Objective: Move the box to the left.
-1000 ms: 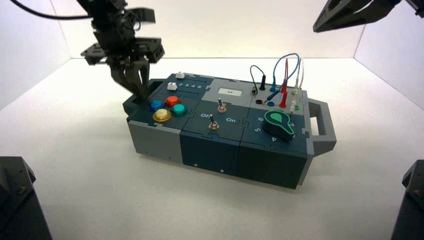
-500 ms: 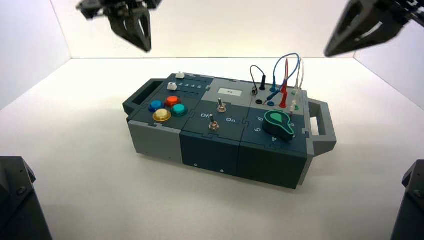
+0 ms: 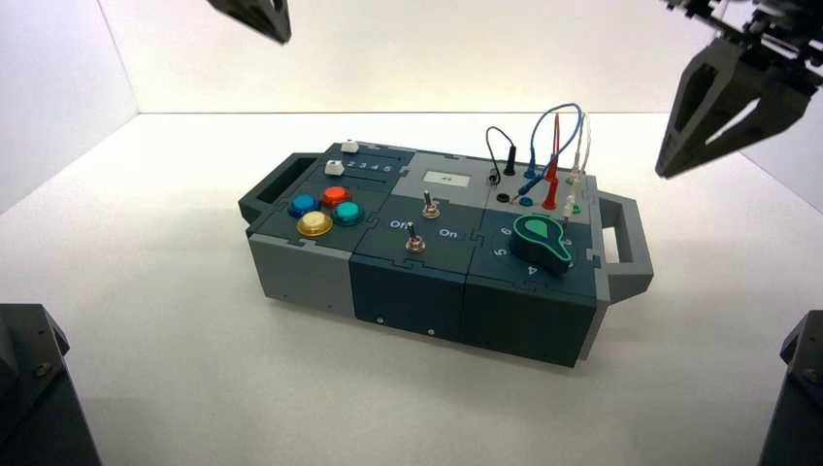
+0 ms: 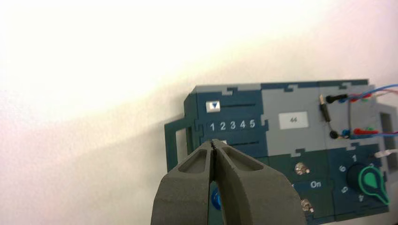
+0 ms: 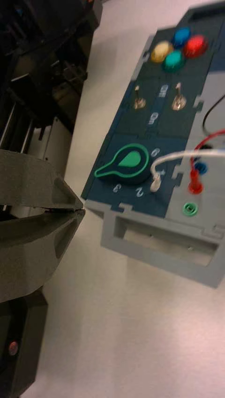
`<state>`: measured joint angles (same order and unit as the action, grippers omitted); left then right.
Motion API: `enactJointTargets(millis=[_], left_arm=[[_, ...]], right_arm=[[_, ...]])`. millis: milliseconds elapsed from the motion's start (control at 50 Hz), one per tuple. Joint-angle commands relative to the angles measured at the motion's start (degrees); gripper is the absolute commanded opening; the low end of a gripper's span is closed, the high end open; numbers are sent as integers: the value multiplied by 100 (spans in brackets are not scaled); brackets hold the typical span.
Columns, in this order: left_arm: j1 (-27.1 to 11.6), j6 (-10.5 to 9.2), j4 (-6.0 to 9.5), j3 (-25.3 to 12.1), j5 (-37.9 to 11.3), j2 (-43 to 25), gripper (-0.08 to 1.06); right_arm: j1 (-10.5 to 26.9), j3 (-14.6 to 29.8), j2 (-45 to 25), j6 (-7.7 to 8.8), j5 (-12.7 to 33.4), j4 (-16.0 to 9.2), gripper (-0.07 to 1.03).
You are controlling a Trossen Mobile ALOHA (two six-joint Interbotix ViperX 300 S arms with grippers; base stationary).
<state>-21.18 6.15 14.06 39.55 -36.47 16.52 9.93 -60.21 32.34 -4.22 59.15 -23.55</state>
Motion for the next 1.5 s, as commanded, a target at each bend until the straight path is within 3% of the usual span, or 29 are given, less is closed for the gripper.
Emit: enactJointTargets(millis=[20,100,280,820,1020,1340,1500], left_arm=[[-18,44,9,-193,18,281,-3],[-18,62,9,-220,26,404,-3],[-18,141,9,-308,26,677,-3],[-18,158,9,-519,-26,888,-3],[-18,158,9,-562,-26,870,-3],[-18,220,-9,-562,-88,932,-3],[-18,264,-9,-580,-88,958,-3]], right_arm=[[-35,167,-132,-176,-18,229,-2],[-35,149,-272,-246,-193,352,-2],[-35,132,-536,-255,-554,334,-2],[79,105,-1354,-149,-1731,308,-2],[290,211,-1635,-149,-1863,246,-2],[229,211,-1775,-193,-1854,422,-2],[176,264,-2004,-325,-1872,589,-2]])
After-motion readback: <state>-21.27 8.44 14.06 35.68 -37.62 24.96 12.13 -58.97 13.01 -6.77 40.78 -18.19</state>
